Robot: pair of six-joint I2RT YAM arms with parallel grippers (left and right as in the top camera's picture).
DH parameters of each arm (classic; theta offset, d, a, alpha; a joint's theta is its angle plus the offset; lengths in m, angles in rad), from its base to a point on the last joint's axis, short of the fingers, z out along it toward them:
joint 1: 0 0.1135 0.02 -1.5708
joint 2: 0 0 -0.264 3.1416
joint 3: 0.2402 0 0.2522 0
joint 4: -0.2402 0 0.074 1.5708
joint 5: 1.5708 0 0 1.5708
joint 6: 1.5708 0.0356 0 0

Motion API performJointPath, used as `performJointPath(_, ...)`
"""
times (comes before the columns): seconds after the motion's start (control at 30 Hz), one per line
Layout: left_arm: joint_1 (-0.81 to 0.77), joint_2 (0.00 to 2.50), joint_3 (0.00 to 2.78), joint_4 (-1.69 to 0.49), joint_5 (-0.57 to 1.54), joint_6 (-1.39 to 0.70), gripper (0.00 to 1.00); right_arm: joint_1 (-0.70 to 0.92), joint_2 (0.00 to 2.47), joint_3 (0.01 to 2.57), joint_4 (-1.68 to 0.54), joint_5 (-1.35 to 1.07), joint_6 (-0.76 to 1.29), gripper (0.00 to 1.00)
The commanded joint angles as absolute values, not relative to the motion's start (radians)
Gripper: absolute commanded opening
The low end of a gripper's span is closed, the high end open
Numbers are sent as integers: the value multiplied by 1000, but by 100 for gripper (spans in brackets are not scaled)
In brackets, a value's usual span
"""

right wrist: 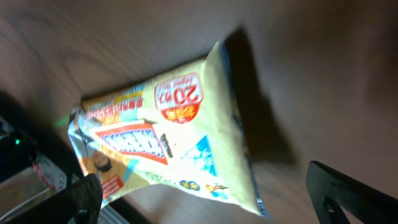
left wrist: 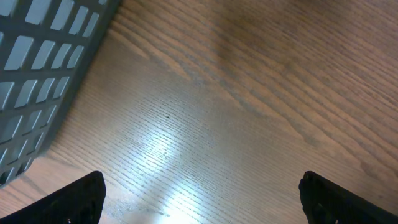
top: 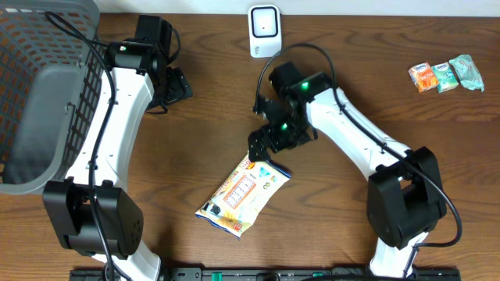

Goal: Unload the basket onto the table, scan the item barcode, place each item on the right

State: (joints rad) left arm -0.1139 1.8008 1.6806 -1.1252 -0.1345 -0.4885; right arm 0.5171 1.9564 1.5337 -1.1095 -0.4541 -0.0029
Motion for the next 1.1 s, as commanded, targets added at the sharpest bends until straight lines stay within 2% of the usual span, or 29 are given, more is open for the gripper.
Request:
performJointPath(0.0,-110,1796,1684,-1129,-147,-472,98,524,1950,1468,-1106,-504,18,99)
performJointPath(0.37,-110,1796,1684,-1129,-147,-471,98,523,1950,1351,-1010,-555,16,99)
performJointPath(0.63,-110,1796,1684,-1129,-147,-471,97,555,1950,1200,-857,-557,130,99)
performJointPath(0.7,-110,1796,1684,-1129,-147,-471,98,568,1950,1172,-813,-557,158,96)
performJointPath(0.73,-110,1796,1684,-1129,-147,-471,98,574,1950,1161,-789,-556,173,92)
performJointPath(0.8,-110,1796,1684,-1129,-147,-471,98,586,1950,1143,-741,-556,215,66)
performJointPath(0.83,-110,1796,1684,-1129,-147,-471,98,590,1950,1140,-727,-556,231,57)
performJointPath(0.87,-110,1796,1684,-1129,-147,-471,98,592,1950,1140,-699,-556,255,29)
performJointPath(0.9,-110,1796,1684,-1129,-147,-471,98,591,1950,1140,-681,-557,266,10)
performJointPath(0.93,-110,1796,1684,-1129,-147,-471,98,589,1949,1142,-666,-557,275,1)
performJointPath(1.07,-110,1796,1684,-1129,-147,-471,98,570,1943,1159,-627,-568,284,1)
